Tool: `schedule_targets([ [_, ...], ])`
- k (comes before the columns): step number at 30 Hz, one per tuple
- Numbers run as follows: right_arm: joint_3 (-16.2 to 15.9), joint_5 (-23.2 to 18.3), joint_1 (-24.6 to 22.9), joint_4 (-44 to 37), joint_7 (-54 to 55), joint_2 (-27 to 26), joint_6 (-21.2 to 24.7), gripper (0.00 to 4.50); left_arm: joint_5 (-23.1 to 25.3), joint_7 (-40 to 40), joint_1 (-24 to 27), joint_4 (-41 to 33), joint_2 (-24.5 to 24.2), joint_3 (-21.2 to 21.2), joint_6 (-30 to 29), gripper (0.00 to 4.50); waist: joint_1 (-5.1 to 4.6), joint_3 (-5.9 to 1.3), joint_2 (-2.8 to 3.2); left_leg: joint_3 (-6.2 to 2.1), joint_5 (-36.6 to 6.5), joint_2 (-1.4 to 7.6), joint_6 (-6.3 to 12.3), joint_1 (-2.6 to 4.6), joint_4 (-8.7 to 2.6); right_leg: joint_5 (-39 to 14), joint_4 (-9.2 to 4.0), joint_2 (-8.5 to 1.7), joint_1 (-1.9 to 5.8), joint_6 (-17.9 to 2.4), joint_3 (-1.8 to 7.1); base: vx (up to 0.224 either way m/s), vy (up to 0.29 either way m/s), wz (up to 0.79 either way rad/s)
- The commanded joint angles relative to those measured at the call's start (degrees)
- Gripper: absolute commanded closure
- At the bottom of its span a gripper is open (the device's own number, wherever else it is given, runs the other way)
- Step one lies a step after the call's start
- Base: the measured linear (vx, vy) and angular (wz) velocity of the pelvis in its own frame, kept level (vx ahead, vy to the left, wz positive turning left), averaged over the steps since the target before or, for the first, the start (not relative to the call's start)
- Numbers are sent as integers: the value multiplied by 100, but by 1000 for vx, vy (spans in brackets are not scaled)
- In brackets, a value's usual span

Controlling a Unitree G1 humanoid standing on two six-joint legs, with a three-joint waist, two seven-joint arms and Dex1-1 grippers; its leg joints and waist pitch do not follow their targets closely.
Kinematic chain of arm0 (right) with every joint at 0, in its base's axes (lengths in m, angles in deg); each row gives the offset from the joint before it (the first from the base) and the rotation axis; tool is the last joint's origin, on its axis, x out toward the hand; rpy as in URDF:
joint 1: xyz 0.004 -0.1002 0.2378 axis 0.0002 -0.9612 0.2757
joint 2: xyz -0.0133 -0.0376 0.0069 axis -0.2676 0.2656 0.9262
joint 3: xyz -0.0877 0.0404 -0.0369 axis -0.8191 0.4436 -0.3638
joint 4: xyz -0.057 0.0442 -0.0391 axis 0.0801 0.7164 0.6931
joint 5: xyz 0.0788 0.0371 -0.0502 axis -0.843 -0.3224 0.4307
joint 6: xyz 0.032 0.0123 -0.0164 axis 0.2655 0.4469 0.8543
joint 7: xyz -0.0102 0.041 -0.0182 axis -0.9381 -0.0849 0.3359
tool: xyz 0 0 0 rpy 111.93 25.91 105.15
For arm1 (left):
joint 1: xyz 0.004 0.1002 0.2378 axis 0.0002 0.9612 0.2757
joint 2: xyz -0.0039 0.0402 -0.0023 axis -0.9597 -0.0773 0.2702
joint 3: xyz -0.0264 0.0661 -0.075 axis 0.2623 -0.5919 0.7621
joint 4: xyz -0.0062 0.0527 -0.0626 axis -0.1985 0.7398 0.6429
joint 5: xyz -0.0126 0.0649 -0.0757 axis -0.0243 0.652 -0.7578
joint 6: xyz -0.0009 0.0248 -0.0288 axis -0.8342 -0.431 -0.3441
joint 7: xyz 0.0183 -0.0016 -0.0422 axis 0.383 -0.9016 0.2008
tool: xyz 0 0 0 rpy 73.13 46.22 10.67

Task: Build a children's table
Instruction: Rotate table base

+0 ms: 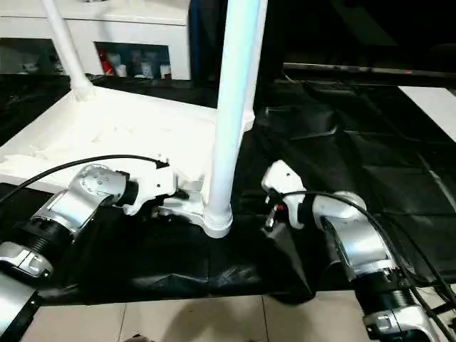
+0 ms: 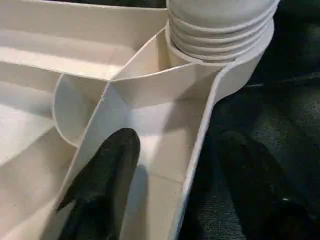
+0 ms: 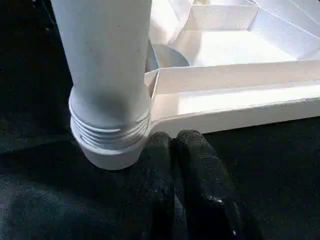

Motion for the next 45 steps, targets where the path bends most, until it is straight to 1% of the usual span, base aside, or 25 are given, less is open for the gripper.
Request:
schedule_targets([
  [1,-22,0,-13,-109,-30,80,47,419,-1,-45,-131,94,-1,-30,42,202,11,-418,55,28,-1461,54,66,75,-380,-858,-381,-254,297,-1377,169,0,0,0],
  [6,-115,46,-52,-183,-23,91,90,419,81,-82,-205,348,91,-28,143,233,26,-412,54,30,-1490,49,61,77,-382,-912,-388,-258,301,-1364,167,0,0,0],
  [7,-135,44,-58,-194,-34,97,103,419,89,-122,-216,386,107,-29,148,255,31,-411,54,28,-1508,46,53,74,-382,-959,-396,-261,305,-1347,169,0,0,0],
  [10,-157,31,-73,-223,-69,117,123,419,97,-202,-224,421,124,-40,122,264,34,-411,51,24,-1475,54,54,69,-386,-924,-388,-265,308,-1351,169,0,0,0],
  [12,-172,11,-95,-270,-115,141,148,419,110,-272,-239,478,132,-49,114,295,35,-409,61,25,-1472,52,61,68,-385,-889,-390,-262,312,-1352,172,0,0,0],
  [15,-181,-30,-128,-327,-167,174,186,419,74,-432,-264,558,142,-49,53,312,39,-411,68,24,-1486,53,66,71,-386,-879,-389,-263,312,-1356,171,0,0,0],
  [17,-184,-26,-134,-323,-167,180,182,419,72,-456,-275,580,143,-50,49,347,39,-415,74,24,-1485,54,68,72,-384,-813,-385,-262,311,-1401,168,0,0,0],
  [20,-189,4,-146,-286,-144,186,145,419,23,-642,-268,519,135,-70,-69,355,38,-413,72,27,-1460,48,82,69,-383,-821,-389,-264,317,-1412,167,0,0,0],
  [21,-181,28,-143,-261,-91,171,126,419,-71,-832,-245,408,127,-68,-303,355,38,-417,69,27,-1443,48,88,67,-382,-820,-387,-266,323,-1411,169,0,0,0],
  [22,-164,89,-118,-203,48,131,108,419,-268,-1117,-168,149,121,-35,-730,377,32,-417,111,30,-1410,59,54,77,-387,-739,-371,-270,315,-1466,172,0,0,0],
  [24,-147,163,-87,-136,194,99,82,419,-388,-1189,-117,6,141,15,-1024,390,29,-418,103,37,-1353,58,54,78,-384,-646,-361,-265,313,-1529,172,0,0,0],
  [26,-102,278,-30,-1,446,51,38,419,-344,-934,-79,10,207,93,-1350,390,21,-415,115,39,-1366,48,70,75,-380,-681,-375,-258,314,-1539,171,0,0,0],
  [27,-102,278,-30,-1,446,51,38,419,-344,-934,-79,10,207,93,-1350,405,12,-413,115,41,-1382,49,60,74,-379,-697,-374,-256,311,-1542,170,0,0,0],
  [28,-40,335,16,114,657,-1,37,419,-280,-506,-55,117,303,215,-1561,414,-4,-408,89,44,-1414,35,56,62,-374,-775,-377,-249,323,-1512,166,0,0,0],
  [29,-26,344,26,138,701,-13,39,419,-267,-401,-50,144,326,247,-1606,420,-3,-399,92,38,-1438,29,61,64,-377,-881,-395,-256,321,-1489,165,0,0,0],
  [30,23,363,50,198,841,-55,20,419,-265,0,-28,210,421,393,-1775,420,-22,-396,49,47,-1479,18,69,54,-369,-1156,-422,-254,331,-1376,169,0,0,0],
  [31,54,368,62,228,923,-82,12,419,-271,253,-15,247,484,493,-1887,422,-27,-392,71,29,-1474,13,73,40,-377,-1341,-436,-261,337,-1289,158,0,0,0],
  [33,92,339,71,252,1011,-129,65,419,-299,549,37,188,548,628,-2100,431,-83,-390,50,24,-1480,0,87,21,-377,-1549,-455,-255,339,-1187,144,0,0,0],
  [34,101,311,71,271,1090,-196,109,419,-349,922,144,59,615,804,-2377,433,-133,-395,29,24,-1427,-10,111,-2,-371,-1620,-465,-249,351,-1128,137,0,0,0],
  [35,100,304,69,272,1100,-209,119,419,-356,982,169,22,622,831,-2432,435,-133,-395,29,24,-1427,-10,111,-2,-371,-1620,-465,-249,351,-1128,137,0,0,0],
  [37,55,294,43,258,1149,-298,149,419,-355,1228,349,-207,644,936,-2570,441,-249,-411,24,15,-1199,-25,204,-52,-353,-1451,-451,-233,375,-1105,124,0,0,0],
  [38,25,289,22,260,1168,-350,159,419,-348,1282,474,-380,659,954,-2595,442,-260,-417,-59,29,-1157,-33,258,-55,-343,-1463,-470,-225,369,-1084,122,0,0,0],
  [39,-7,292,4,272,1198,-386,148,419,-349,1312,587,-534,680,956,-2548,443,-264,-415,-50,33,-1071,-29,323,-52,-339,-1449,-463,-233,355,-1106,124,0,0,0],
  [40,-34,296,-4,280,1209,-408,145,419,-349,1318,667,-646,694,946,-2547,447,-263,-415,-8,40,-1067,-10,353,-21,-339,-1449,-468,-230,319,-1138,133,0,0,0],
  [45,-106,324,-17,291,1225,-473,120,419,-376,1158,931,-965,705,807,-2150,447,-230,-399,-4,51,-1168,12,390,8,-356,-1626,-484,-229,279,-1109,141,0,0,0],
])
